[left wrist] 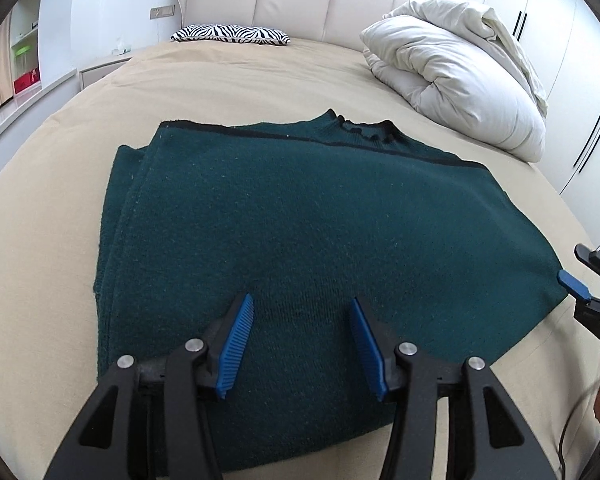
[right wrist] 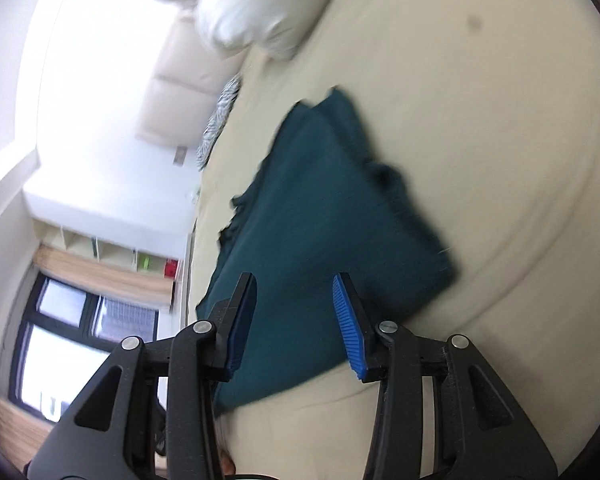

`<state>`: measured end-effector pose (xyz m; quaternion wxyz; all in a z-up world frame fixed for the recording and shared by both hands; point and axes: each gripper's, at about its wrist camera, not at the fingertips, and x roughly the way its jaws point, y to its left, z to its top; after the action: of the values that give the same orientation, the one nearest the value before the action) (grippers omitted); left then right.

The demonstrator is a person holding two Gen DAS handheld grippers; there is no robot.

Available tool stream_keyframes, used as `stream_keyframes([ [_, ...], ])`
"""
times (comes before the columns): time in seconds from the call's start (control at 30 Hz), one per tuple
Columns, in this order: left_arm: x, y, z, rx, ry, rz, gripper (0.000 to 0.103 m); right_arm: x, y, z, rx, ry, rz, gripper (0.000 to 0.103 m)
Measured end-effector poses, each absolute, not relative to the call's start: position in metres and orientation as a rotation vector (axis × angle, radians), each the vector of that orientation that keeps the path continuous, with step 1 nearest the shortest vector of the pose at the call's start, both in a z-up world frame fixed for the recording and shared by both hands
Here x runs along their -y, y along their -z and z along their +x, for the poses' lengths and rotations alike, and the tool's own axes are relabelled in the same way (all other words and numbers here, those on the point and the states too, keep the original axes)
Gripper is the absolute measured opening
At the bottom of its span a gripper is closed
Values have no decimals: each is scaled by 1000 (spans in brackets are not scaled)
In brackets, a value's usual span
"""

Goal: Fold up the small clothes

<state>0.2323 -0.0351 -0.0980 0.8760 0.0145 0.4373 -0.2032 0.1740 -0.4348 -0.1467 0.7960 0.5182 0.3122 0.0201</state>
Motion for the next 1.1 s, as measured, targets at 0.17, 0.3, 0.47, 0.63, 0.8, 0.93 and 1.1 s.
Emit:
stream_keyframes([
  [0.17,35,98,232,-914,428,27,53,344,146,232,-821,-257,1008,39],
  [0.3,36,99,231,-915,430,33,53,292,171,260,-935,-323,984,39],
  [0.47,31,98,232,-921,451,11,53,282,197,269,-933,-337,1034,37],
  [0.63,12,94,228,-932,471,-59,53,349,206,247,-837,-186,1098,37],
  [0.8,-21,71,219,-903,411,-101,53,409,195,214,-729,-7,1121,40],
  [0.93,-25,55,234,-879,404,-100,53,420,175,214,-656,17,1107,40],
  [1.1,1,50,269,-847,417,-58,55,383,157,278,-729,-103,1010,40],
])
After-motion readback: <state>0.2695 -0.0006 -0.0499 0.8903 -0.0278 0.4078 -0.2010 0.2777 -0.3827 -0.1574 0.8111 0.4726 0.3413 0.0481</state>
